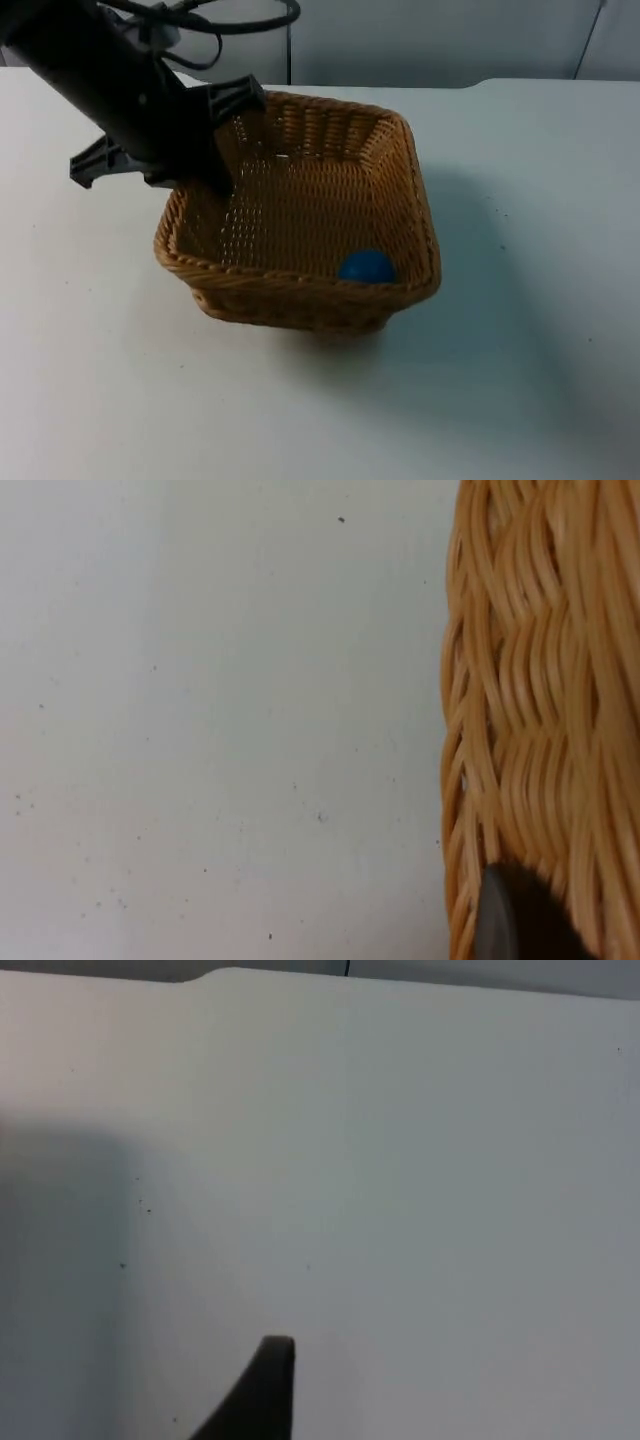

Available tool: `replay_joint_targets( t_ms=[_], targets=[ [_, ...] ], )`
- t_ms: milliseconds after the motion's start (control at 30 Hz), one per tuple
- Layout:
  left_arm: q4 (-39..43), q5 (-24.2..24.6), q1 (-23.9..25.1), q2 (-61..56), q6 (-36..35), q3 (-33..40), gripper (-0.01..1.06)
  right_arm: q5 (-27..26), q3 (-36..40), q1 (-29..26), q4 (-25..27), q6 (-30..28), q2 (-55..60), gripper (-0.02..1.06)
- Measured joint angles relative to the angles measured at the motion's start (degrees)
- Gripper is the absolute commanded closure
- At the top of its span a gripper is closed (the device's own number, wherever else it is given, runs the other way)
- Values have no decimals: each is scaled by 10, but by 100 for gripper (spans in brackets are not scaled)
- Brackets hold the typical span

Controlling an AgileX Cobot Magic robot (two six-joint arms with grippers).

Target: Pick up the basket with the left hand and place the ball into the basket with the right hand.

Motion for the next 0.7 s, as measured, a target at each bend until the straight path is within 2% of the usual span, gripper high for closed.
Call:
replay_joint_targets(
  t_ms=[100, 267, 433, 700],
  targets=[
    [-37, -12, 0, 11, 43, 0, 105, 4, 0, 0, -9, 1, 0, 3],
    [-155, -47, 0, 21, 179, 0, 105, 12, 0, 0, -26, 14, 0, 3],
    [-235, -69, 0, 21, 221, 0, 105, 14, 0, 0, -37, 21, 0, 3],
    [-294, -73, 0, 43, 259, 0, 105, 16, 0, 0, -45, 26, 0, 3]
  ],
)
